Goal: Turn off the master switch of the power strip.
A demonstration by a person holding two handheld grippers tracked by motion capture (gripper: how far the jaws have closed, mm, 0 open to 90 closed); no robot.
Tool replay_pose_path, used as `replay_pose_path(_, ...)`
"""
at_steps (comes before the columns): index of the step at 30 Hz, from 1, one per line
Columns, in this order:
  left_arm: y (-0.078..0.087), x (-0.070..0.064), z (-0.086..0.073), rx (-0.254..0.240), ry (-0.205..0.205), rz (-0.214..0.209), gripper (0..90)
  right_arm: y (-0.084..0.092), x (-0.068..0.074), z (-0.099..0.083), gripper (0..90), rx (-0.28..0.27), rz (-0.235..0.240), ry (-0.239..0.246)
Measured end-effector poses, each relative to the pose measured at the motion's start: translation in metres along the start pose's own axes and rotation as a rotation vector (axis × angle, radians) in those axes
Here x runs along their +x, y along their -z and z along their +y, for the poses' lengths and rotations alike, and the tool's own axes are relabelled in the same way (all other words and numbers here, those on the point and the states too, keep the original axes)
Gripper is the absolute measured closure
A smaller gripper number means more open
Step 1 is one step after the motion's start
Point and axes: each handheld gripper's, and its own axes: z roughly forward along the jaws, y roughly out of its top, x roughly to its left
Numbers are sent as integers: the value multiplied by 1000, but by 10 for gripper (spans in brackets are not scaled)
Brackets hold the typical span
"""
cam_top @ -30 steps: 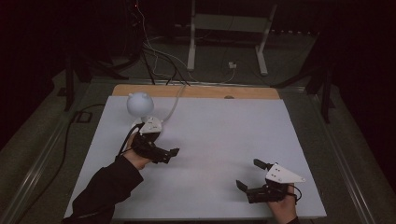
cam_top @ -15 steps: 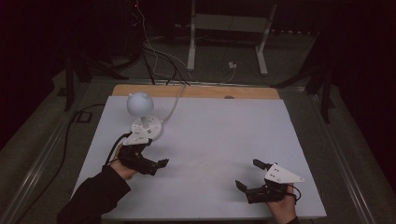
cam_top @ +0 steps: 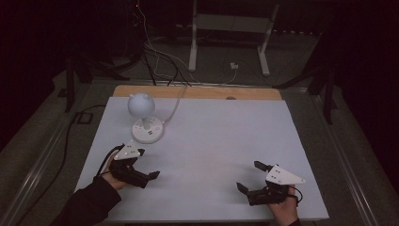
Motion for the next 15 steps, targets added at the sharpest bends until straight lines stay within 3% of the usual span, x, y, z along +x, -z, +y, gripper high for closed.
replay_pose_path(11,7,2,-38,43,4,-20,4,-1,0,-1,0,8,2,-3)
replay_pose_path(15,10,4,-50,38,33,-41,4,-2,0,-1,0,8,2,-5)
